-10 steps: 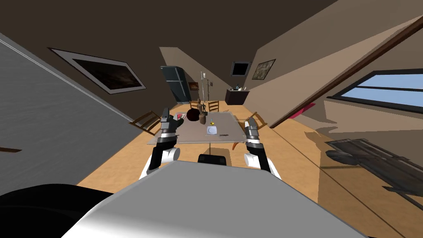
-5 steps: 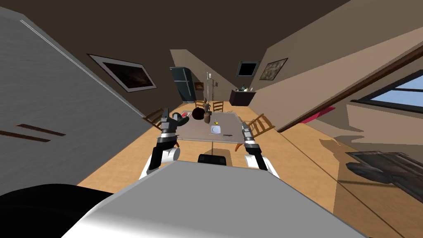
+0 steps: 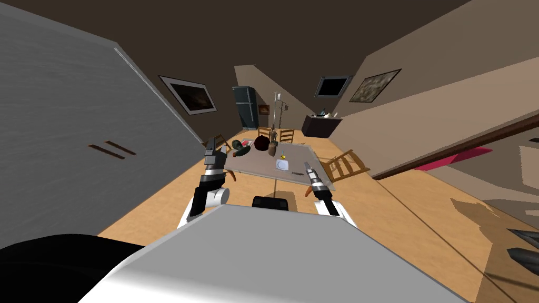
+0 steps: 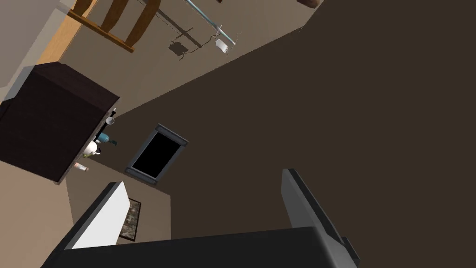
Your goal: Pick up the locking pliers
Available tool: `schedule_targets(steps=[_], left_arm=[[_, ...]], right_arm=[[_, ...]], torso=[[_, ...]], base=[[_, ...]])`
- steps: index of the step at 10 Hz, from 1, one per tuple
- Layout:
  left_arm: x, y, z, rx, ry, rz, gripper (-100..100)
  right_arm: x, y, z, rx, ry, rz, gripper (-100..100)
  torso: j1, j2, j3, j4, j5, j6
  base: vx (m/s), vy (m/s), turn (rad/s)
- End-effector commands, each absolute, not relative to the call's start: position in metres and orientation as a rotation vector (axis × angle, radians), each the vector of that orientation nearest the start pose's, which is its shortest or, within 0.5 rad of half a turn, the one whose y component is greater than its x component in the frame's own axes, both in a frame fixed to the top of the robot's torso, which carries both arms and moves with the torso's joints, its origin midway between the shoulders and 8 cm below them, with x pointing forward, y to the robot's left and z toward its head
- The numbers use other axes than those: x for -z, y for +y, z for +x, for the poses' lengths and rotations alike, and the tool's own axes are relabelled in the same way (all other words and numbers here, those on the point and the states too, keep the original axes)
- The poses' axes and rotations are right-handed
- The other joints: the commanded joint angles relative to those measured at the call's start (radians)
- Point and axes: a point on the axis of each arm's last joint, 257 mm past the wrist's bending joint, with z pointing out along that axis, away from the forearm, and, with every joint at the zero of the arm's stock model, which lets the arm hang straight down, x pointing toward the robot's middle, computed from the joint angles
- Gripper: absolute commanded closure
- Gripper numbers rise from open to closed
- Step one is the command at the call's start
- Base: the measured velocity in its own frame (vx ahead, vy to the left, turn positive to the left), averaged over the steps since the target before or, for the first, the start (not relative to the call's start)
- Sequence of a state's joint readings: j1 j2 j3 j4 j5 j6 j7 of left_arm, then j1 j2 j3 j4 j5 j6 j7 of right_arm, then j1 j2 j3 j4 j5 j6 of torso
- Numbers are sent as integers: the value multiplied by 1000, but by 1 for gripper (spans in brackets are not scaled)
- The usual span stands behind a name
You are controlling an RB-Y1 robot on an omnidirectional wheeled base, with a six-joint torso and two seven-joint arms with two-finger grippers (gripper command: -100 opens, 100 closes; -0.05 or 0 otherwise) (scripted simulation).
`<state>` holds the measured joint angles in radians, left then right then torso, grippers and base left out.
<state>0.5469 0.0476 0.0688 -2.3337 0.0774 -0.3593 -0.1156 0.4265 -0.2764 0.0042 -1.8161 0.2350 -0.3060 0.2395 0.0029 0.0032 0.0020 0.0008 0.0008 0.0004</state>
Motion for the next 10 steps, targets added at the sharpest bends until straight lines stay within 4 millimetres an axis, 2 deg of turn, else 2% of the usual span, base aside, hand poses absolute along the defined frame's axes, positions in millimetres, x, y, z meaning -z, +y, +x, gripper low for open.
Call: schedule_targets(steps=[1,2,3,6,9,10], left_arm=[[-8,312,347,1134,723,-715,0],[-8,312,347,1134,722,-715,0],[-8,312,347,1134,723,-715,0],[-8,312,347,1134,723,-715,0],[-8,312,347,1134,723,-715,0],[-8,312,347,1134,723,-715,0]], right_arm=[[247,-310,416,-632,1492,514,-100],[260,-314,414,-622,1513,530,-100],[262,-315,413,-620,1517,532,-100],[313,-340,406,-460,1662,472,-100],[347,-357,396,-370,1751,449,-100],[367,-371,390,-292,1814,408,-100]], torso=[[0,0,0,0,0,0],[0,0,0,0,0,-1],[-2,-1,0,0,0,0],[-2,-1,0,0,0,0],[-1,0,0,0,0,-1],[-2,-1,0,0,0,0]], base=[[-29,53,241],[-20,35,138],[-9,19,-10],[-29,46,239],[-26,39,187],[-26,45,248]])
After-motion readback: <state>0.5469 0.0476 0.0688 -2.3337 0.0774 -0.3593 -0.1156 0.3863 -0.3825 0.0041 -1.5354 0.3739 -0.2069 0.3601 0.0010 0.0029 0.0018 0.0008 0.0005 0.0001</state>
